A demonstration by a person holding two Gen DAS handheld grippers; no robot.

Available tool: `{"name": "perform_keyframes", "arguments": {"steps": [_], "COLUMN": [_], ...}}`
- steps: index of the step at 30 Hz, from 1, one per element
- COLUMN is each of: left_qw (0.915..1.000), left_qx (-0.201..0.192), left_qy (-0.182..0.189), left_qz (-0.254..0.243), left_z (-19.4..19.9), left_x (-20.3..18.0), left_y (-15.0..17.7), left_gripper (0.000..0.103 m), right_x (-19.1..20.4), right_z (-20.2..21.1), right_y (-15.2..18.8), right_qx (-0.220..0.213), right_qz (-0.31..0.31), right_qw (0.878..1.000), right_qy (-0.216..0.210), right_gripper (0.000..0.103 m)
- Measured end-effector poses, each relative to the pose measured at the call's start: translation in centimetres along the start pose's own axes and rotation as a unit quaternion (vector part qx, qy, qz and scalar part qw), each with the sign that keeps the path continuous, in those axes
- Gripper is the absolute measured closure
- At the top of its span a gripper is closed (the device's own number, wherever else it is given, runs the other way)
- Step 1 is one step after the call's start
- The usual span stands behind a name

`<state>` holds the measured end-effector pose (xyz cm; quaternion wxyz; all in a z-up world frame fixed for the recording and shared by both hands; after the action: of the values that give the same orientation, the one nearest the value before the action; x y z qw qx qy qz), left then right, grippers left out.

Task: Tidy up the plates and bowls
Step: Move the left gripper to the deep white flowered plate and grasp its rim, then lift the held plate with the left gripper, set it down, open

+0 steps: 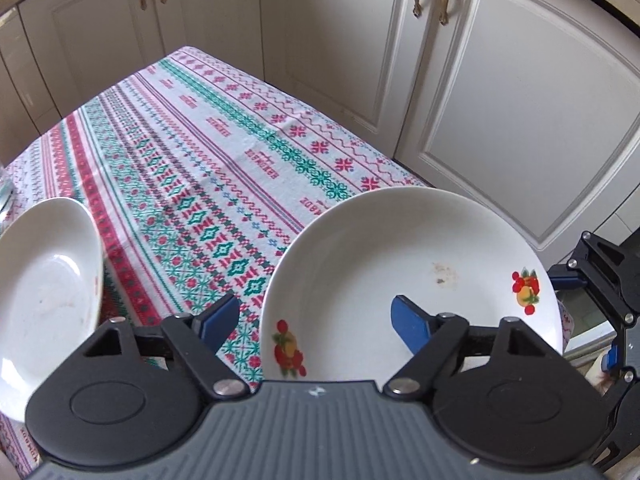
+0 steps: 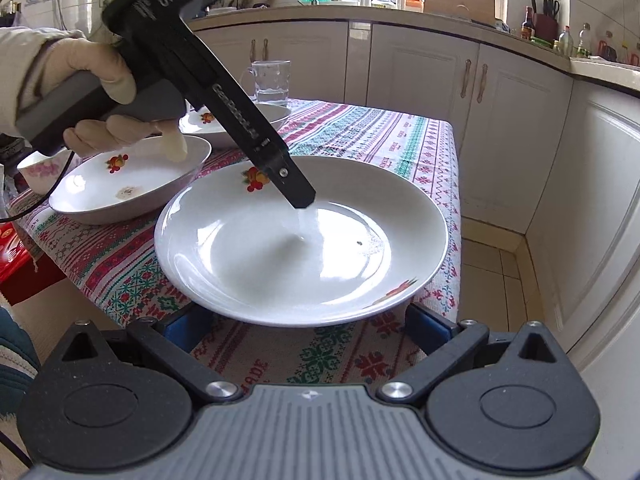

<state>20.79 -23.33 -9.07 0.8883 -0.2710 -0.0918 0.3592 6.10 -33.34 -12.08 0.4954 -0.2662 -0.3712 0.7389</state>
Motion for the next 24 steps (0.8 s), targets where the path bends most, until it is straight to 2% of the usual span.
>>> {"name": "perform_keyframes", "arguments": {"steps": [3,7,24], "left_qw": [0.9998,0.9996,0.999], "left_qx": [0.01,0.015,0.014], "left_qy": [0.015,0.025,0.042], "left_qz": [0.003,0.003,-0.013], "left_z": [-0.61,-0.92,-0.79], "left_x": [0.04,-0.01,-0.05], "left_y": [-0.29,-0.62,-0.7], "left_gripper": [0.034,0.039,0.039], "right_x": [-0.09,-0.09,0.33], "right_z": [-0.04,-0.16,-0.58], "right_y": [-0.01,-0.13,-0.85], "right_qx": [-0.005,-0.006,0.019], "right_qz": [0.006,0.011,0.016], "right_qw": [1.0,1.0,1.0], "right_qy": [-0.009,-0.014,-0.004], "right_gripper": [0.0,0.0,0.0]}}
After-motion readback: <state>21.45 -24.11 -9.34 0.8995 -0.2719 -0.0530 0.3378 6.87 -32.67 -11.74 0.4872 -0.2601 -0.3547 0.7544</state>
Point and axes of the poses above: each gripper's, at about its wrist camera, not at the fingertips, and z roughly against the way its jaws point, x to its left, y to its underside, the point moved 5 cm from there along -z, roughly the way its jaws point, and after that the axes turned 2 degrees about -x, right-handed, at the moved point
